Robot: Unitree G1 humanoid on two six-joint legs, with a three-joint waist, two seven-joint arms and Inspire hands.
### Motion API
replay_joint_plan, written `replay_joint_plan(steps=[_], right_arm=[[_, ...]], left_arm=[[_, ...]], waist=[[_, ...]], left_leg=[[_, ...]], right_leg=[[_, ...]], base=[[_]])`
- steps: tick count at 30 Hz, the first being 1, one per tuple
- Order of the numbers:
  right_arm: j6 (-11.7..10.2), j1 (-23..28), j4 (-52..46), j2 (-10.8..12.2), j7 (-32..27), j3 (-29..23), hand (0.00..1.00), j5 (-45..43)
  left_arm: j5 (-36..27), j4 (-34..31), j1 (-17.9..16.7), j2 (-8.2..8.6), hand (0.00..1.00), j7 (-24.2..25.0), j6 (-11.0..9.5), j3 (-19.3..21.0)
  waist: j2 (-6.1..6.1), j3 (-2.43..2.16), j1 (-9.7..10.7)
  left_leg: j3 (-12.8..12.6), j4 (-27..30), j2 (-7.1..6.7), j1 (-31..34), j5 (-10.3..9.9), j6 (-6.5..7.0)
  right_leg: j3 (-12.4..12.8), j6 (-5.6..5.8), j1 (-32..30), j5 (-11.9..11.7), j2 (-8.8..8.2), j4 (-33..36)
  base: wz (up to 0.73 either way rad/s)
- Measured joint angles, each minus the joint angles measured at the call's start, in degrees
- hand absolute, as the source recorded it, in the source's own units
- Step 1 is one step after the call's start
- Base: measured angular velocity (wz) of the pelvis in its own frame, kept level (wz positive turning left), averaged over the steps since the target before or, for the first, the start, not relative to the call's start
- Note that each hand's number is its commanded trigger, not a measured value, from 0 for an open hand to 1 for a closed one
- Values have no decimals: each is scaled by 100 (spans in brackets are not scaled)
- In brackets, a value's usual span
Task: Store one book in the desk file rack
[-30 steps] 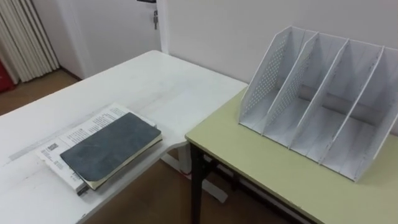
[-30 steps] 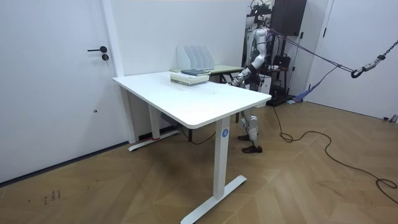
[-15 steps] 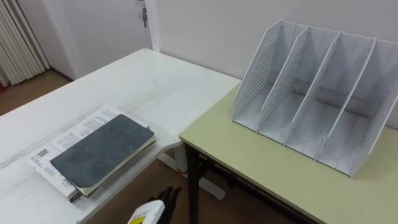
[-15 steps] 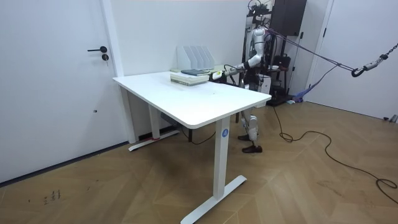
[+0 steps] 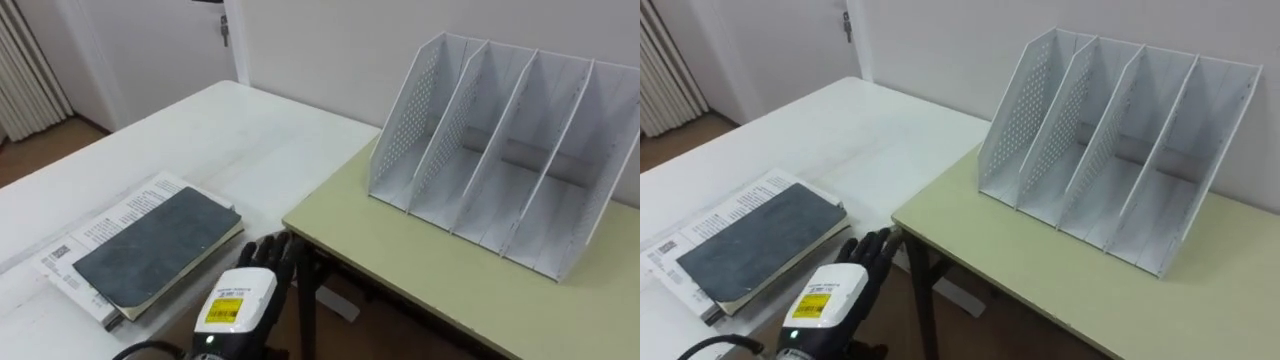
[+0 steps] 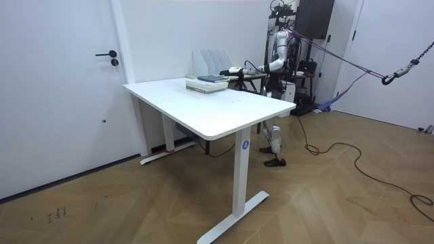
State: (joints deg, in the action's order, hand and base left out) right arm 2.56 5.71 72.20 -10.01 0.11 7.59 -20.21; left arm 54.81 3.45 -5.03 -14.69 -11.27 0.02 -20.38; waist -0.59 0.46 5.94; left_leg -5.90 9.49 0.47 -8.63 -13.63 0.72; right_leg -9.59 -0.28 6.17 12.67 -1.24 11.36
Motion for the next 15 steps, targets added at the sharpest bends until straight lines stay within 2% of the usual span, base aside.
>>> replay_joint_plan(steps=[7,11,15], right_arm=[[8,8,207,5,-33,3,0,5],[59,11,200,19,-21,2,0,5],[129,-16,209,11,10,-9,0,6]], left_arm=[[1,0,5,-47,0,-523,2,69],[-4,0,10,-47,0,-785,2,209],[-2,-18,19,-49,0,-1057,-4,463]], waist=[[-81,-38,-4],[-107,-21,4],[-156,-28,-18]], left_leg=[[32,-3,24,-22,0,0],[11,-5,26,-5,0,0],[-11,-1,26,-10,1,2]], right_leg=[[-4,3,98,-135,37,-172],[16,12,93,-161,42,-170],[104,16,31,-162,54,-168]], base=[[0],[0],[-4]])
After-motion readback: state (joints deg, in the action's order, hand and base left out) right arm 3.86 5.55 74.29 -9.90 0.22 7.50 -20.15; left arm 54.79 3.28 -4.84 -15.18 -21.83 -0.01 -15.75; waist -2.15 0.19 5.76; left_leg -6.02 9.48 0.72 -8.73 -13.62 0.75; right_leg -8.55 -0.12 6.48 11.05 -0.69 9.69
